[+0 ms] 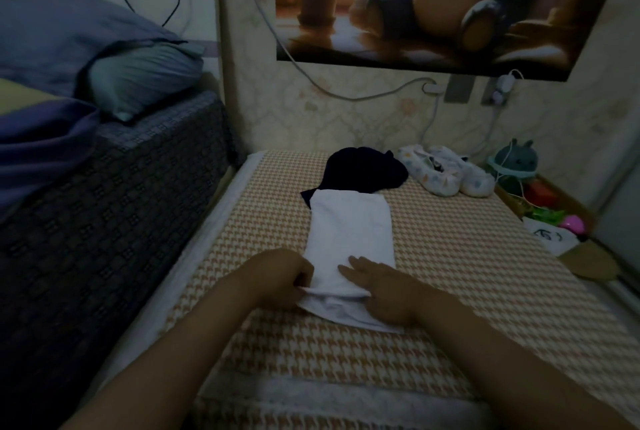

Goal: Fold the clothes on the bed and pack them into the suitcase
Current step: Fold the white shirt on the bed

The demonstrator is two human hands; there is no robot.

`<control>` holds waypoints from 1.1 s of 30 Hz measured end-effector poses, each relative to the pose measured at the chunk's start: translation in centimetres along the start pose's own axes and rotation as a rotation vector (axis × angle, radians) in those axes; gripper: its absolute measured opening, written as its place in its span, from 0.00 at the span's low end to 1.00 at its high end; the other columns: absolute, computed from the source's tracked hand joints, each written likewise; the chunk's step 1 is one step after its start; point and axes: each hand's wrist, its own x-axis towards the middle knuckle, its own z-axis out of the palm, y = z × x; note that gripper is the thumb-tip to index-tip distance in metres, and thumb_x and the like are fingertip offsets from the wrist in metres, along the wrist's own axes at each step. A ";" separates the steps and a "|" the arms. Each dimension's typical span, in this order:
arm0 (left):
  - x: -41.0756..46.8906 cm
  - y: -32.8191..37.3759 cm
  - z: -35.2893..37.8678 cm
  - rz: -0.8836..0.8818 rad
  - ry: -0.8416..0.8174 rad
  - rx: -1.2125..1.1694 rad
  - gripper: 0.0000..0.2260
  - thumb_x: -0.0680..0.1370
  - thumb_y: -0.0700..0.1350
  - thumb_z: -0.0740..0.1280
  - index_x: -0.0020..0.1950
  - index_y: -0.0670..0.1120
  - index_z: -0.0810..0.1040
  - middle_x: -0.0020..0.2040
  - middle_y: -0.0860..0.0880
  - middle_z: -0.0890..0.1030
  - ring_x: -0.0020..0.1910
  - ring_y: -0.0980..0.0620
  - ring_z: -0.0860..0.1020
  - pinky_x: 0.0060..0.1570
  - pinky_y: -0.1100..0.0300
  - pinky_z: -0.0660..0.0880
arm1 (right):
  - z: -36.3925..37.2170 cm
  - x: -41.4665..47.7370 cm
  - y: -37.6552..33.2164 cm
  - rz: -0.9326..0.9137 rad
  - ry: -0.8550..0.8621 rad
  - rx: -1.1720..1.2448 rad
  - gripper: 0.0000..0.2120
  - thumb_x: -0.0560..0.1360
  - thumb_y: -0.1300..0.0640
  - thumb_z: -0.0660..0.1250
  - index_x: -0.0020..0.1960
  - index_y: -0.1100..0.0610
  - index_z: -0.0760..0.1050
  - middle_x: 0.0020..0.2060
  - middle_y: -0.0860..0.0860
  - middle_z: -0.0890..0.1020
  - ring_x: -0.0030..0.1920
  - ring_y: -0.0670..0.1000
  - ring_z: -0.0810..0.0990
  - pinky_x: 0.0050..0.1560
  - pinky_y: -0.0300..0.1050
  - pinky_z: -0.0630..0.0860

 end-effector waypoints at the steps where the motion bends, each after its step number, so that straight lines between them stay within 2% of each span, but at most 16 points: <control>1: -0.3 0.4 0.0 -0.036 -0.097 0.047 0.04 0.76 0.46 0.66 0.49 0.48 0.79 0.47 0.51 0.77 0.45 0.54 0.73 0.40 0.63 0.68 | 0.3 -0.2 -0.4 -0.006 -0.004 -0.021 0.33 0.82 0.51 0.55 0.78 0.50 0.37 0.77 0.47 0.38 0.78 0.51 0.39 0.75 0.44 0.39; 2: -0.6 0.9 0.1 -0.077 -0.179 0.095 0.07 0.77 0.47 0.65 0.52 0.48 0.79 0.51 0.50 0.78 0.49 0.52 0.75 0.45 0.62 0.70 | 0.6 -0.5 -0.9 -0.012 -0.006 -0.043 0.35 0.81 0.48 0.55 0.78 0.49 0.36 0.77 0.49 0.37 0.77 0.50 0.37 0.75 0.44 0.37; 4: -0.6 1.7 -0.3 -0.118 -0.164 0.054 0.08 0.77 0.50 0.63 0.45 0.49 0.81 0.47 0.50 0.80 0.47 0.51 0.76 0.45 0.59 0.72 | 1.0 -1.0 -1.8 -0.007 0.013 -0.050 0.38 0.78 0.41 0.54 0.78 0.47 0.35 0.77 0.50 0.35 0.77 0.49 0.35 0.75 0.47 0.35; 6: 0.5 1.6 0.0 -0.129 0.075 -0.170 0.15 0.78 0.50 0.59 0.38 0.45 0.79 0.40 0.49 0.79 0.41 0.50 0.76 0.41 0.57 0.72 | 1.2 -1.2 -1.8 -0.009 0.025 -0.026 0.40 0.77 0.38 0.56 0.78 0.45 0.34 0.77 0.49 0.34 0.76 0.48 0.32 0.76 0.48 0.35; 9: 2.3 0.6 2.4 0.032 0.459 -0.217 0.22 0.79 0.53 0.51 0.50 0.43 0.80 0.49 0.46 0.80 0.48 0.48 0.77 0.52 0.50 0.75 | 1.2 -1.6 -1.8 -0.039 0.003 -0.030 0.47 0.74 0.36 0.61 0.77 0.47 0.32 0.76 0.47 0.32 0.75 0.47 0.30 0.75 0.47 0.33; 10: 2.8 0.3 3.6 0.075 0.439 -0.119 0.26 0.81 0.57 0.47 0.59 0.42 0.78 0.58 0.44 0.79 0.57 0.45 0.76 0.62 0.49 0.73 | 1.3 -1.7 -1.7 -0.044 0.001 -0.025 0.49 0.73 0.37 0.63 0.77 0.48 0.31 0.75 0.47 0.32 0.75 0.47 0.30 0.75 0.46 0.33; 12: 3.0 -0.2 5.8 0.038 0.187 0.022 0.43 0.75 0.68 0.31 0.77 0.44 0.60 0.77 0.44 0.60 0.76 0.47 0.60 0.74 0.52 0.53 | 1.3 -1.9 -1.4 -0.040 -0.011 -0.030 0.51 0.72 0.36 0.64 0.77 0.49 0.31 0.76 0.47 0.32 0.75 0.46 0.31 0.76 0.47 0.35; 13: 2.9 -0.5 6.6 -0.013 0.101 0.034 0.48 0.68 0.71 0.24 0.79 0.47 0.50 0.79 0.47 0.50 0.78 0.50 0.50 0.75 0.52 0.46 | 1.2 -2.1 -1.2 -0.040 -0.018 -0.043 0.51 0.72 0.36 0.63 0.77 0.49 0.31 0.76 0.47 0.32 0.75 0.46 0.31 0.76 0.47 0.36; 15: 2.8 -0.8 7.5 -0.017 0.088 0.071 0.50 0.63 0.70 0.18 0.79 0.49 0.43 0.79 0.49 0.43 0.78 0.52 0.44 0.76 0.50 0.43 | 1.3 -2.4 -0.8 -0.061 -0.009 -0.080 0.49 0.72 0.35 0.61 0.77 0.50 0.31 0.76 0.47 0.33 0.75 0.46 0.32 0.76 0.47 0.37; 18: 2.3 -0.4 7.3 0.092 0.173 0.116 0.43 0.72 0.67 0.24 0.79 0.47 0.47 0.79 0.48 0.48 0.78 0.51 0.47 0.75 0.54 0.41 | 1.9 -2.7 -0.2 -0.101 0.105 -0.133 0.43 0.75 0.29 0.49 0.78 0.51 0.34 0.76 0.47 0.35 0.76 0.47 0.36 0.77 0.46 0.39; 21: 1.1 0.0 6.7 0.173 0.147 0.022 0.32 0.80 0.65 0.46 0.79 0.51 0.47 0.79 0.53 0.48 0.77 0.55 0.50 0.73 0.61 0.45 | 2.0 -3.0 0.0 -0.088 0.156 -0.179 0.42 0.71 0.27 0.36 0.77 0.50 0.35 0.77 0.47 0.39 0.78 0.47 0.41 0.76 0.43 0.41; 23: 0.7 -0.2 6.6 0.192 0.120 0.028 0.38 0.76 0.70 0.52 0.79 0.51 0.46 0.79 0.52 0.50 0.76 0.56 0.52 0.73 0.61 0.51 | 1.7 -2.9 -0.3 -0.078 0.180 -0.222 0.39 0.76 0.31 0.40 0.79 0.51 0.39 0.78 0.51 0.45 0.78 0.50 0.46 0.76 0.45 0.47; 25: 0.5 -0.3 7.0 0.236 0.187 0.105 0.37 0.76 0.71 0.49 0.79 0.51 0.51 0.78 0.48 0.58 0.74 0.51 0.61 0.70 0.56 0.63 | 1.4 -2.9 -0.6 -0.070 0.189 -0.227 0.32 0.81 0.42 0.53 0.79 0.54 0.47 0.78 0.55 0.53 0.77 0.54 0.55 0.74 0.50 0.57; 28: 0.7 -0.2 7.3 0.323 0.321 0.133 0.25 0.81 0.57 0.54 0.76 0.49 0.63 0.68 0.43 0.74 0.62 0.45 0.78 0.51 0.54 0.80 | 1.3 -2.9 -0.5 -0.041 0.230 -0.142 0.33 0.73 0.57 0.72 0.75 0.58 0.64 0.71 0.59 0.70 0.68 0.58 0.72 0.62 0.54 0.75; 31: 0.9 0.7 6.1 0.321 0.265 0.025 0.24 0.74 0.43 0.64 0.70 0.48 0.70 0.59 0.43 0.81 0.51 0.44 0.80 0.44 0.56 0.79 | 0.1 -3.1 -0.2 0.027 0.208 -0.015 0.24 0.77 0.51 0.62 0.72 0.53 0.69 0.70 0.53 0.72 0.68 0.55 0.72 0.68 0.49 0.68; 33: 0.9 1.7 4.3 0.280 0.247 -0.029 0.14 0.73 0.39 0.65 0.59 0.45 0.77 0.50 0.43 0.82 0.45 0.43 0.80 0.39 0.58 0.74 | -1.4 -3.4 -0.4 0.048 0.157 0.104 0.26 0.75 0.42 0.52 0.61 0.56 0.78 0.57 0.55 0.80 0.56 0.55 0.78 0.60 0.50 0.72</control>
